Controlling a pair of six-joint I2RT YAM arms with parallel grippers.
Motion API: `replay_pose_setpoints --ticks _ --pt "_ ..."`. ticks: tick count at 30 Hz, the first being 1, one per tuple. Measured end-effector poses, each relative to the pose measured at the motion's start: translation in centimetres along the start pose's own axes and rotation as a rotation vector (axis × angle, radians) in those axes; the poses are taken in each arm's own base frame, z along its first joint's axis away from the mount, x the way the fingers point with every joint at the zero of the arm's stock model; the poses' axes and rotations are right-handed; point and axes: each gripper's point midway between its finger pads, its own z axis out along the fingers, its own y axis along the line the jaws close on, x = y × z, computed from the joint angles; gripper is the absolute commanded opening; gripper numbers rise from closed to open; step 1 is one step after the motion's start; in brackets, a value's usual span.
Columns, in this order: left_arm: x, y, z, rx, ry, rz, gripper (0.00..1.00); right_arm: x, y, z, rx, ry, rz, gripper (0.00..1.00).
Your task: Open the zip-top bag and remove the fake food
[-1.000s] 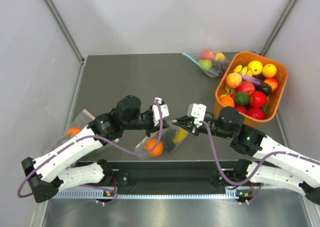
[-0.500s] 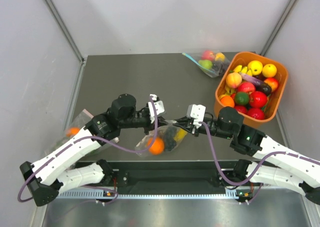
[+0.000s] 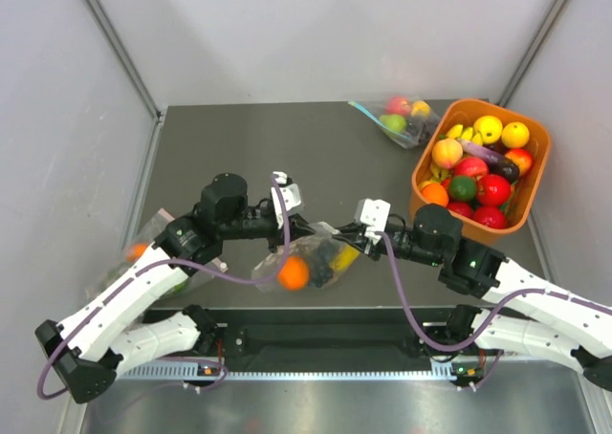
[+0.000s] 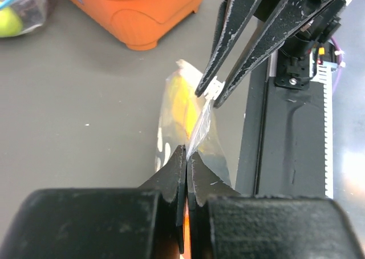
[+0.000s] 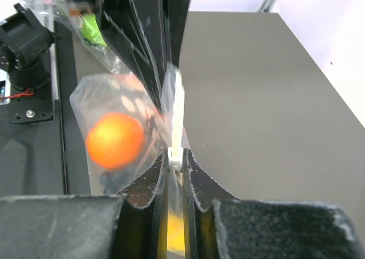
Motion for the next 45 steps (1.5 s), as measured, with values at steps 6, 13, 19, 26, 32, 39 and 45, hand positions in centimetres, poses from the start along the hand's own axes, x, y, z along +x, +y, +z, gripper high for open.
replay_pose_setpoints --ticks 6,13,19,26,32,39,45 --pt "-0.7 1.2 -1.4 -0.056 -0.032 0.006 0.00 0.6 -0.5 -0.1 0.030 0.026 0.004 0.00" --pt "-1.0 3.2 -2.5 -0.143 -0.050 0.001 0.00 1.5 -0.7 -0.4 0.049 0.064 0.016 0.00" --pt "-0.6 5.8 -2.7 -0.253 -0.050 -0.037 0.00 2.2 -1.1 -0.6 0.086 0.088 0.056 0.00" --pt "0.6 10.1 -2.4 -0.437 -0.010 -0.100 0.00 4.0 -1.1 -0.9 0.133 0.132 0.136 0.00" --pt "0.5 14.3 -3.1 -0.626 0.028 -0.114 0.00 5.4 -1.2 -1.1 0.172 0.166 0.209 0.00" --pt "2.1 18.7 -3.6 -0.826 0.090 -0.137 0.00 7.5 -0.9 -1.1 0.220 0.206 0.304 0.00" --pt "3.6 19.2 -3.0 -0.836 0.124 -0.171 0.00 8.7 -0.5 -0.8 0.236 0.210 0.359 0.02"
